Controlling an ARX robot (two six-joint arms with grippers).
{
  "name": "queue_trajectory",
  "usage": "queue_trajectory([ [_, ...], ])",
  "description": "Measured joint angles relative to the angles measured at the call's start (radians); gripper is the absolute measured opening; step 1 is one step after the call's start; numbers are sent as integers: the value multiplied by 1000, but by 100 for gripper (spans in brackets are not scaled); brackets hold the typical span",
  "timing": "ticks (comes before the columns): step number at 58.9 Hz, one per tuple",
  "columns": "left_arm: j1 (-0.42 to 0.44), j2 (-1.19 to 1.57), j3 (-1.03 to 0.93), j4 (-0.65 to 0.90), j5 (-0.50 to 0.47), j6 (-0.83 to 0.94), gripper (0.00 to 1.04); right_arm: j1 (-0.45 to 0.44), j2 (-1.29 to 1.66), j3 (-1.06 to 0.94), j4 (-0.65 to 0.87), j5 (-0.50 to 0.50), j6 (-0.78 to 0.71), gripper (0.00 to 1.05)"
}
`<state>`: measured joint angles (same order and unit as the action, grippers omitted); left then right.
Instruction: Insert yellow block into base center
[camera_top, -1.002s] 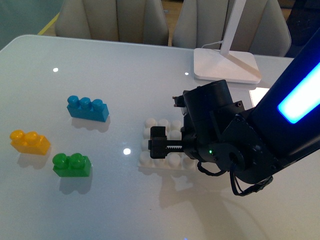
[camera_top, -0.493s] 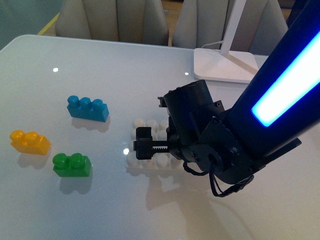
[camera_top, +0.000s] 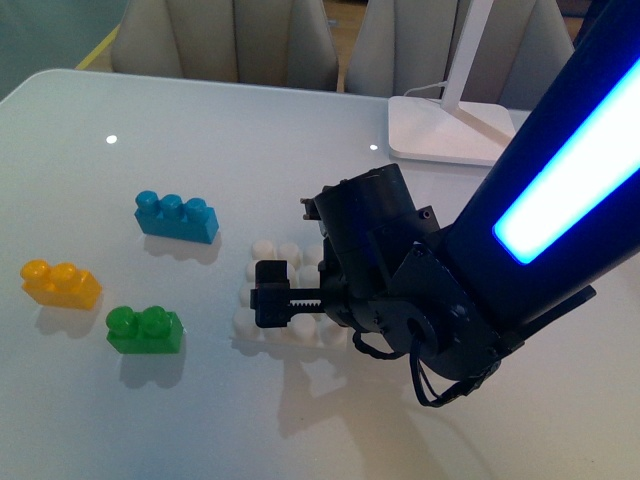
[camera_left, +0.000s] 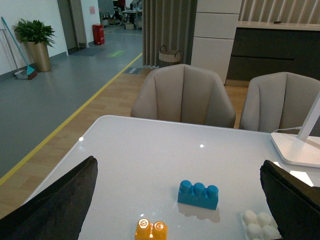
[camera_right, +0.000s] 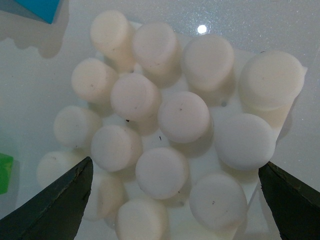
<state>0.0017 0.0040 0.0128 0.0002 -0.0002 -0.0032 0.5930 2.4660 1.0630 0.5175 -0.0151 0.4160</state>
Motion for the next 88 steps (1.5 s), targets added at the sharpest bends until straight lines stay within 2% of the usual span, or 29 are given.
queue_trajectory([
  [26,0,0,0,0,0,0,97,-86,-64,-92,12,-63,27,96],
  [36,0,0,0,0,0,0,97,-135,-156,-159,27,-123,13,96],
  [44,0,0,0,0,0,0,97,-249,-352,-253,39,-238,-36,96],
  [57,0,0,0,0,0,0,97,-505,-804,-511,12,-537,-169,96],
  [58,0,0,0,0,0,0,97,-517,-827,-529,27,-522,-184,95],
  [59,0,0,0,0,0,0,97,-518,-834,-544,58,-493,-195,94],
  [63,0,0,0,0,4,0,97,-549,-914,-674,359,-219,-284,82],
  [66,0,0,0,0,1,0,97,-574,-972,-753,519,-79,-334,73],
  [69,0,0,0,0,0,0,97,-593,-1043,-806,599,8,-356,64],
  [74,0,0,0,0,1,0,97,-594,-1256,-929,528,11,-389,43],
  [82,0,0,0,0,0,0,97,-594,-1406,-992,446,16,-400,20],
  [87,0,0,0,0,0,0,97,-594,-1502,-1009,380,15,-409,1],
  [88,0,0,0,0,0,0,97,-594,-1526,-1015,360,16,-409,2],
])
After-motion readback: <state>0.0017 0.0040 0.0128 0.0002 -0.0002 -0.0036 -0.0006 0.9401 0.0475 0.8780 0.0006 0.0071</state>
